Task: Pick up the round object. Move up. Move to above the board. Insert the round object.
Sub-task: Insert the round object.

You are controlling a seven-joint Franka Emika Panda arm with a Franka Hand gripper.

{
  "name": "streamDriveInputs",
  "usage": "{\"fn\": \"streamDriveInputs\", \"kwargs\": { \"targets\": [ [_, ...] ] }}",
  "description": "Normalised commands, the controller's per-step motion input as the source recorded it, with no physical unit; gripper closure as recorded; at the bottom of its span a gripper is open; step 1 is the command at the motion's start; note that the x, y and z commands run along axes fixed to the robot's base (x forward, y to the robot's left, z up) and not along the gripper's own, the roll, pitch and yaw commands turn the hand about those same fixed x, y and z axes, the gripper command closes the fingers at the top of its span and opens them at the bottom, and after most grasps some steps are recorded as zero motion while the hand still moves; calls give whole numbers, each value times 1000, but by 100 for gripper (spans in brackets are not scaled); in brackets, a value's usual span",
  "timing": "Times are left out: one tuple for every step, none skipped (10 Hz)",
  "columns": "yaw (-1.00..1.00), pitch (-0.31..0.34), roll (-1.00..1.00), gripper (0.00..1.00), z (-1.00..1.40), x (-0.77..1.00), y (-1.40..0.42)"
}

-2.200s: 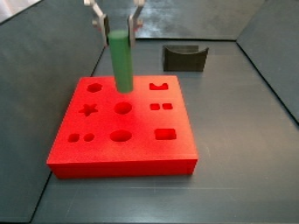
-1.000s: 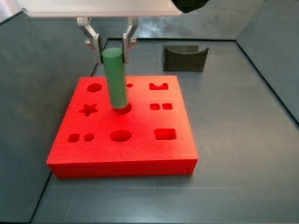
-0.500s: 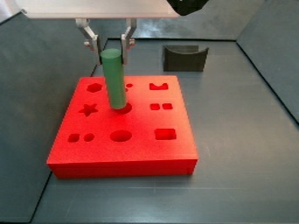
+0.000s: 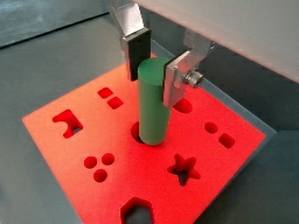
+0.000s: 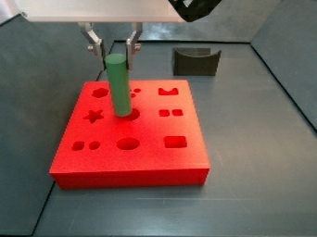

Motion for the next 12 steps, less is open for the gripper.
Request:
{"fn": "streamDriveInputs", "kwargs": {
  "targets": [
    [0,-20,0,100,-137,0,0],
    [0,-26,0,100,-157,0,0],
    [0,-30,0,100,-169,0,0],
    [0,-34,0,100,-180,0,0],
    [0,-27,0,100,-180,0,0],
    [0,-36,0,100,-194,0,0],
    [0,-31,0,100,-197,0,0],
    [0,-31,0,100,-203,0,0],
    [0,-37,0,100,-220,0,0],
    [0,-36,0,100,-229,0,0],
    [0,-33,0,100,-231,0,0],
    [0,-33,0,100,-234,0,0]
  ]
}}
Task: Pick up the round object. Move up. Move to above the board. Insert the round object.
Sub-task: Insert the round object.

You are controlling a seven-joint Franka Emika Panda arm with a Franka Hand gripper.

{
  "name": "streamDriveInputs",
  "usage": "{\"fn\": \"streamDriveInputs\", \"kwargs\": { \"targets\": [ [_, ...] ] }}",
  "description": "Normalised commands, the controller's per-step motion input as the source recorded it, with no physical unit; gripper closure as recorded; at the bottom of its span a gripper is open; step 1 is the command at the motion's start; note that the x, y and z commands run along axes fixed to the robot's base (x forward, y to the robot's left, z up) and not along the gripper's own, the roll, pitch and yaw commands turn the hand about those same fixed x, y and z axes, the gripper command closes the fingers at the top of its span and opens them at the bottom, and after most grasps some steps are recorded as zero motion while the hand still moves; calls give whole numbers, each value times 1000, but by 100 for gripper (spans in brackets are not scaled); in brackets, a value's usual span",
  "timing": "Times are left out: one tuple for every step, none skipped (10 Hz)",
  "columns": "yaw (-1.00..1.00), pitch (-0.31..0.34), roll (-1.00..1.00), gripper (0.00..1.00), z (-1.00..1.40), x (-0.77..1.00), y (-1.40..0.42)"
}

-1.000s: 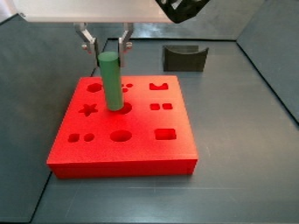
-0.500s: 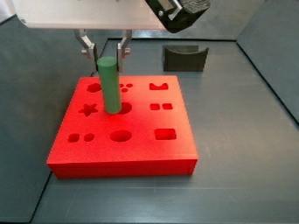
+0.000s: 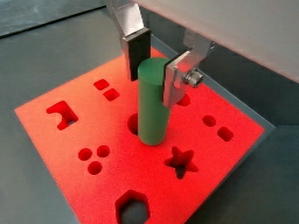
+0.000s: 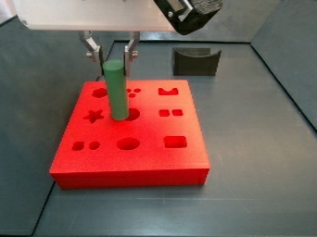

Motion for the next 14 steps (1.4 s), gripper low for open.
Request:
{"fn": "streamDriveInputs", "kwargs": {
  "targets": [
    [0,-31,0,100,-243,0,0],
    [0,-27,0,100,-260,0,0],
    [0,-26,0,100,-263,0,0],
    [0,-27,0,100,-269,0,0],
    [0,-33,0,100,-280,0,0],
    [0,-33,0,100,-297,0,0],
    [0,-39,0,100,-309,0,0],
    [0,-47,0,100,-326,0,0],
    [0,-44,0,100,-326,0,0],
    [0,-47,0,100,-320,0,0],
    [0,-49,0,100,-331,0,0],
    [0,-53,0,100,-334,0,0],
    [0,-54,0,100,-337,0,0],
    [0,-60,0,100,-346,0,0]
  ]
}}
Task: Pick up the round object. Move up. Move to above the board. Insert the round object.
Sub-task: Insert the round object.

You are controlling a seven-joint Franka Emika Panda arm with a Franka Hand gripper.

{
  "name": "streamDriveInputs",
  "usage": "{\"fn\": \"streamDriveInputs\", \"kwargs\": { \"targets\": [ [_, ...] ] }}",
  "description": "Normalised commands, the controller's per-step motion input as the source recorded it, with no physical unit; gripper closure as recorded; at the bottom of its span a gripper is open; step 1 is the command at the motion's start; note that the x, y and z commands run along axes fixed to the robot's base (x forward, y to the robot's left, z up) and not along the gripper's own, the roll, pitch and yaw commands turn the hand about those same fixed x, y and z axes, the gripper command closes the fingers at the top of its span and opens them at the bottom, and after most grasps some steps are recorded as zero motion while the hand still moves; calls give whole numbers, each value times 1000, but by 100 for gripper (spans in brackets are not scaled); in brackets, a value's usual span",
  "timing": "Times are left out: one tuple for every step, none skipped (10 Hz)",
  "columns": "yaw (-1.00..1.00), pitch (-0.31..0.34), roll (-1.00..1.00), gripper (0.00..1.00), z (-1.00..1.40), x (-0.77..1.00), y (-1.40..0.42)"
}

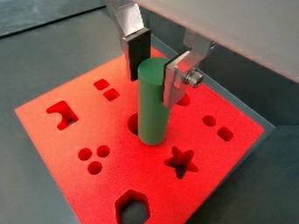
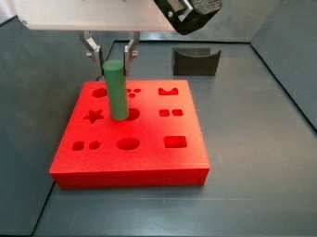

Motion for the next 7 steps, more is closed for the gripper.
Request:
{"fn": "streamDriveInputs", "kwargs": {
  "targets": [
    [0,-67,0,100,-351,0,0],
    [0,-66,0,100,-360,0,0],
    [0,-61,0,100,-343,0,0],
    [0,-56,0,100,-294,-54,0],
    [6,-9,59,100,-309,0,0],
    [69,-10,131,100,-414,0,0],
    [66,-23,90,100,-383,0,0]
  ]
}}
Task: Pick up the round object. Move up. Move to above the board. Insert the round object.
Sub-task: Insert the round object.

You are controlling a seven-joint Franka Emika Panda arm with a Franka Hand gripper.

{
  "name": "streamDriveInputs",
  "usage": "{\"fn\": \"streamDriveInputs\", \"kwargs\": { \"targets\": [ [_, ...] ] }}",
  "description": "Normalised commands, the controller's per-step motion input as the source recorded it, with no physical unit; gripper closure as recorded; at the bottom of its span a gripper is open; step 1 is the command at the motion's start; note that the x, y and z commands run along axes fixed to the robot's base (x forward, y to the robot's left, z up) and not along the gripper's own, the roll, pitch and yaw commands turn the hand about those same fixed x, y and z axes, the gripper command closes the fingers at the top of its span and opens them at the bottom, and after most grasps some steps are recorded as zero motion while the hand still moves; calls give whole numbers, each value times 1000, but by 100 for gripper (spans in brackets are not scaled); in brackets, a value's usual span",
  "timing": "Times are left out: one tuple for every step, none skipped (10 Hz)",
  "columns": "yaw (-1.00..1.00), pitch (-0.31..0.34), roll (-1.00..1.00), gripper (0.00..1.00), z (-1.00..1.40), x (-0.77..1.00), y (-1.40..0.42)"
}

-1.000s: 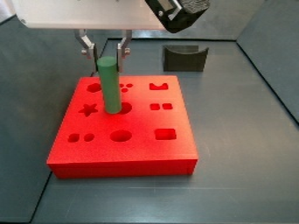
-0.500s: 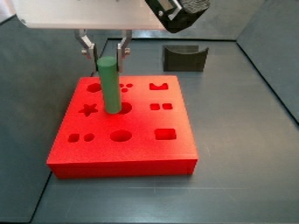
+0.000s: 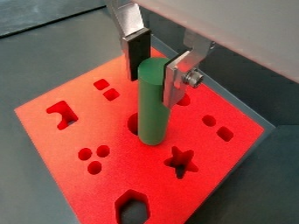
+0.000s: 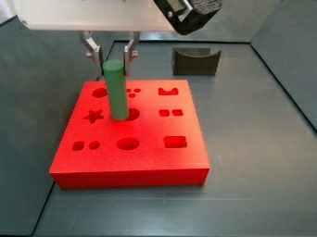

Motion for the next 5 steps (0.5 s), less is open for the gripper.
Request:
{"fn": "streamDriveInputs", "kwargs": {
  "targets": [
    [46,-16,29,100,-229,0,-6],
    [54,0,34,100,-157,103,-6],
    [97,6,57,100,-134,257,0],
    [74,10,47,100,-97,269,0],
    [43,6,30,100,-51,194,0]
  ]
}}
